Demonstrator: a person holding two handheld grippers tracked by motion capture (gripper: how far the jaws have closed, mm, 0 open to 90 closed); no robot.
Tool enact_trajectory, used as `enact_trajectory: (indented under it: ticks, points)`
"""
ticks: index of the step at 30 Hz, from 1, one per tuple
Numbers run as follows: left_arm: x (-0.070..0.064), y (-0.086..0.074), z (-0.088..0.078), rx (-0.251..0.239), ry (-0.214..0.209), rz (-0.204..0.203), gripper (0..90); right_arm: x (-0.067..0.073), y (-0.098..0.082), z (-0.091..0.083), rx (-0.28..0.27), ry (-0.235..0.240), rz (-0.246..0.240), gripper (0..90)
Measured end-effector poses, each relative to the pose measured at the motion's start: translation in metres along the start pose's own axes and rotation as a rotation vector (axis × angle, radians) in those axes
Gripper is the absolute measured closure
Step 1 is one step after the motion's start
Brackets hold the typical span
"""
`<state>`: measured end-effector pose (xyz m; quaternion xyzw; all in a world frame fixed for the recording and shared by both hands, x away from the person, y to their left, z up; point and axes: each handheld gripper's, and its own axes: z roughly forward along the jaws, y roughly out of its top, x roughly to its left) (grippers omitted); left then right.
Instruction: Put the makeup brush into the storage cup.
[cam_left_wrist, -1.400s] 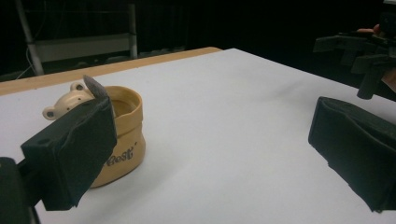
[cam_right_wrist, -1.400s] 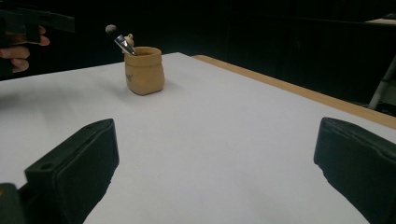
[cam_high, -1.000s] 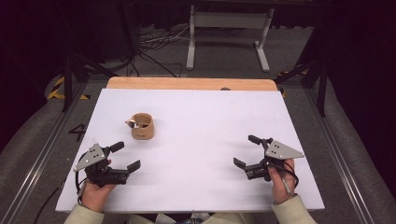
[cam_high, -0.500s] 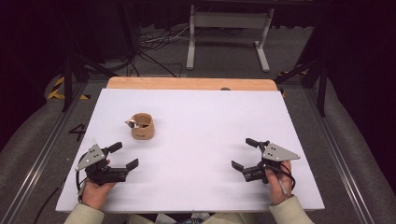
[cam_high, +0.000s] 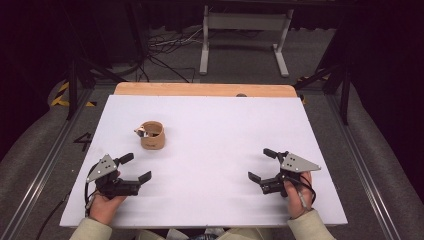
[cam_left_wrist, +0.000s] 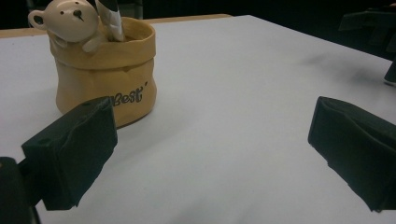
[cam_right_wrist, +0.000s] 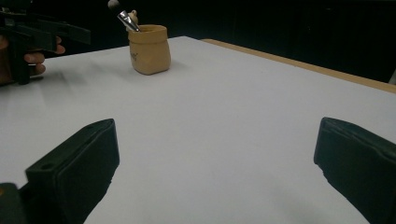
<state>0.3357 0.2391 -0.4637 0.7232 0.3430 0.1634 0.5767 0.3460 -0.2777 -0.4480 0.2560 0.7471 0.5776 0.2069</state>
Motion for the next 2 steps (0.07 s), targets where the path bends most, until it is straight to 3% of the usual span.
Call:
enact_trajectory:
  ticks: [2]
  points:
    - [0.0002,0.0004,-0.0007,0.001,-0.011,-0.004,2.1,-0.0004,0.0005,-0.0009,0.002,0.003,0.01,0.6]
